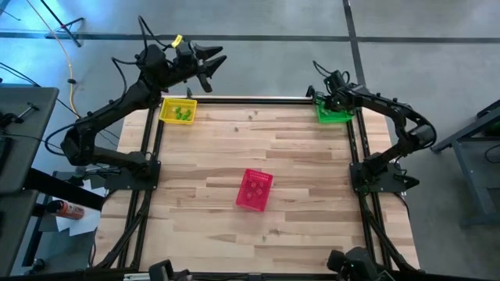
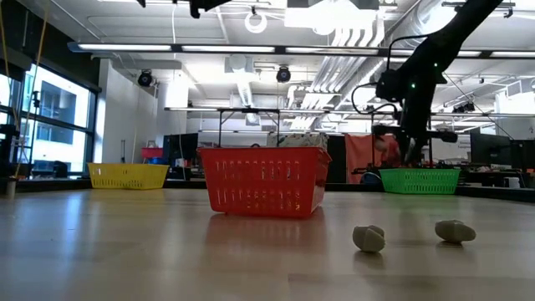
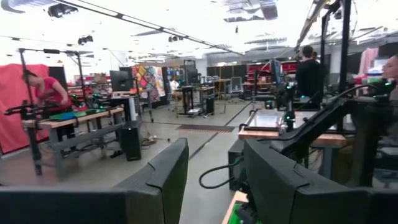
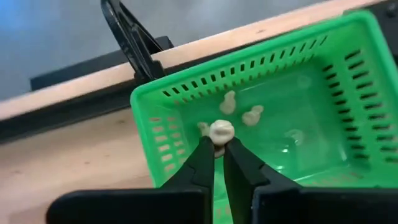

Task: Sort Halloween decoration
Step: Put the white skull toy into the green bin

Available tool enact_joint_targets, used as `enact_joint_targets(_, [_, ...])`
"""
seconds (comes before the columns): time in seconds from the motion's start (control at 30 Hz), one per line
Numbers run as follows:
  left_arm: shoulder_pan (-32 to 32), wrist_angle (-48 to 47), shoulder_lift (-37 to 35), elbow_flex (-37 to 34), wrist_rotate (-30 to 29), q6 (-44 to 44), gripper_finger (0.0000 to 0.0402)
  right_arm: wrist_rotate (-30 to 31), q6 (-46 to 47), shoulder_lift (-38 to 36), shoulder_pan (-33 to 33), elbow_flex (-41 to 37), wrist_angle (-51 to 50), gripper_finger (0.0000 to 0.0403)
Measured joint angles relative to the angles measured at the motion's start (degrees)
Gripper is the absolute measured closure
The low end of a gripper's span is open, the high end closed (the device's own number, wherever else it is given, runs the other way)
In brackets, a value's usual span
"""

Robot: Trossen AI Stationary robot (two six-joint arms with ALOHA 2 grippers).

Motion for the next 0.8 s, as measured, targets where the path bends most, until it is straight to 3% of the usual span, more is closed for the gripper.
enact_joint_targets(0.13, [0.9, -0.1, 0.0, 0.0, 0.0, 0.0, 0.0254, -0.2, 3.3, 0.0, -0.2, 0.0, 0.5, 0.0371])
enact_joint_targets(0.5, [2.5, -0.3, 0.0, 0.0, 1.5, 0.0, 0.0254, 1.9, 2.8, 0.0, -0.1, 0.0, 1.0, 0.0251])
enact_joint_targets(0.67, [2.7, -0.3, 0.0, 0.0, 1.6, 0.0, 0.0254, -0.3, -0.1, -0.3, -0.1, 3.4, 2.4, 0.0238])
enact_joint_targets(0.8, [2.7, -2.4, 0.0, 0.0, 1.7, -0.1, 0.0254, -4.9, -7.8, -2.6, 0.9, 8.3, 8.9, 0.0242])
